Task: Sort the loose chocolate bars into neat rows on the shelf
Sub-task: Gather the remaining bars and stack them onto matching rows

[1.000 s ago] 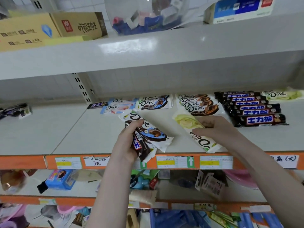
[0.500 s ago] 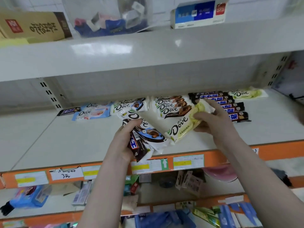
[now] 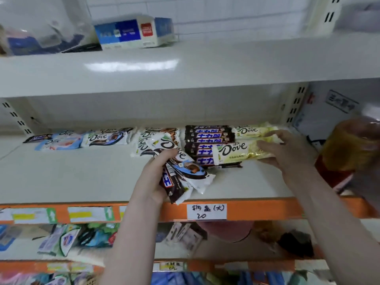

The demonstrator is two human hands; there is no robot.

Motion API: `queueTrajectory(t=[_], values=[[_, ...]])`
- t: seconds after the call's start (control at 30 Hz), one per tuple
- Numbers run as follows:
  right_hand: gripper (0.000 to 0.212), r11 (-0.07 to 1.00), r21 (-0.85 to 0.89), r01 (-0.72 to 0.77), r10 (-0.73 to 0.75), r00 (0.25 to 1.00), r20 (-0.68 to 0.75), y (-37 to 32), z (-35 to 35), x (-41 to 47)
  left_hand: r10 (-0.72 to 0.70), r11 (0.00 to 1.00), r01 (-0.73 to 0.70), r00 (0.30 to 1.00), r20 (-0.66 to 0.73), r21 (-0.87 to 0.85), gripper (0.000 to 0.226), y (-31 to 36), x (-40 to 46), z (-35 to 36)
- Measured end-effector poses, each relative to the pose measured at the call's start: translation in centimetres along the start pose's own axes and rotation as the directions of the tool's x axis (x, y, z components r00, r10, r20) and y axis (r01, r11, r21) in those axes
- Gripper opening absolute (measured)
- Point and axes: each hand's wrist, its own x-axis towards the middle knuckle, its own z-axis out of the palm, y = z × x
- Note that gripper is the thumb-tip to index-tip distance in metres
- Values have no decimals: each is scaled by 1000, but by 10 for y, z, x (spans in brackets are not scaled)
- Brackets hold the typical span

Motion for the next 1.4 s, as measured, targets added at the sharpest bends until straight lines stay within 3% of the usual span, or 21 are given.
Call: queueTrajectory(t=[0.17,0.27,0.4,0.5,0.63,0.8,0.87,1.0,1.17,1.23,1.33,1.4], values=[[19,997,-67,-35,33,999,-40,16,-15,17,2,1000,-2,1000,10,-4,29,-8,3,28],[24,950,-310,26,-37,999,-31,30,-18,21,-6,1000,6,1000,13,2,29,-11,6,37],[19,762,-623,175,-163,984,77,43,-25,23,2,1000,-2,1000,28,-5,33,-10,13,44],[23,550,-781,296,-231,953,199,40,-29,26,-9,1000,8,999,34,12,45,-10,17,45],[45,353,-821,448,-83,889,450,31,-27,26,-18,1000,18,999,31,10,42,-11,22,44],[54,141,-795,589,-42,806,590,20,-26,31,-40,999,39,999,32,25,46,-13,24,42],[52,164,-793,587,-23,806,592,17,-25,31,-44,999,44,999,29,17,43,-14,25,41],[38,348,-795,497,-24,852,523,19,-23,30,-57,998,57,998,20,13,34,-15,28,40],[9,482,-739,471,-163,877,452,11,-26,30,-59,998,59,998,22,12,28,-15,30,39],[11,527,-722,448,-251,894,372,5,-27,34,-65,998,64,997,29,7,27,-15,31,39],[15,490,-786,377,-381,904,196,-1,-22,49,-78,997,77,996,35,16,33,-15,34,41],[20,452,-846,281,-385,917,99,-2,-19,62,-89,996,88,995,37,23,40,-17,37,43]])
